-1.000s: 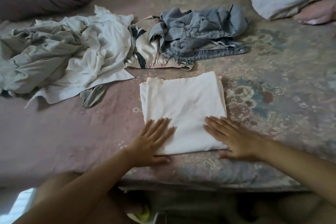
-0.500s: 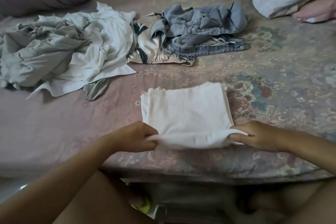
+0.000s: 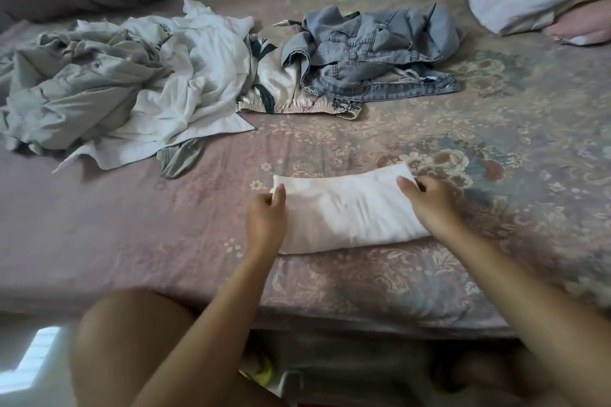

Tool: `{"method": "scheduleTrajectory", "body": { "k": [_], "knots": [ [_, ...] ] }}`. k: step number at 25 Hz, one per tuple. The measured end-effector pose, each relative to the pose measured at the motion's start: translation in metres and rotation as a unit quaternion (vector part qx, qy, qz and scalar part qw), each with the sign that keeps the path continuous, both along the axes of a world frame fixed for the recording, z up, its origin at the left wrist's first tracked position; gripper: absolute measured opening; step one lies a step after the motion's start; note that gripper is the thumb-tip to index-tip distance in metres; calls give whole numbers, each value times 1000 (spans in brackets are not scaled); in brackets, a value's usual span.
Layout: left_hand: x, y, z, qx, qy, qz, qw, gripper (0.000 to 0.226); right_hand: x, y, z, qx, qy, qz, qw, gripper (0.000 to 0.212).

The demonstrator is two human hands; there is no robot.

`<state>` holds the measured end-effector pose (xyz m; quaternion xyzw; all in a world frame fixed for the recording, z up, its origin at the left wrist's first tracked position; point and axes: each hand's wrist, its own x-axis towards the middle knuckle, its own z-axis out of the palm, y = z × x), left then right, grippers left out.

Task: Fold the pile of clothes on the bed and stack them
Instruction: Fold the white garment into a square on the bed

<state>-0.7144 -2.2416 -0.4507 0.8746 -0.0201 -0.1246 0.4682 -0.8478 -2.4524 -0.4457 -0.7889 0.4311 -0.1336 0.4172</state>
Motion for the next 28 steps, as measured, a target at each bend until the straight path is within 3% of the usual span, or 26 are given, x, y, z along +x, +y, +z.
{"method": "scheduleTrajectory", "body": {
  "k": [4,9,11,12,15,17,19,22,25,28],
  "knots": [
    [-13,2,-6,35,-73,87,993,23,-1,1,-8,-118,-14,-91,989,28],
    [-16,10,-24,140,-74,70,985,25,-9,-1,-18,-168,37,-69,983,22],
    [-15,9,-23,178,-169,42,968,11,-6,-1,-13,-187,86,-55,977,19],
    [-16,7,-24,210,-242,18,947,13,-3,4,-11,-241,106,-31,964,21],
    [-19,-18,-12,244,-408,-111,873,46,15,31,-8,-440,58,125,887,46],
    [-26,-32,-6,271,-398,-260,837,57,24,41,-8,-416,138,238,867,54],
    [-24,-34,-25,329,-321,-344,819,69,25,33,-21,-334,243,260,873,61],
    [-19,-29,-49,362,-241,-331,837,78,22,19,-37,-322,280,248,870,72],
    [-20,-19,-51,349,-305,-334,821,72,13,20,-37,-335,263,267,864,68],
    [-14,-11,-49,330,-327,-359,809,64,7,14,-37,-322,259,285,865,91]
  ]
}}
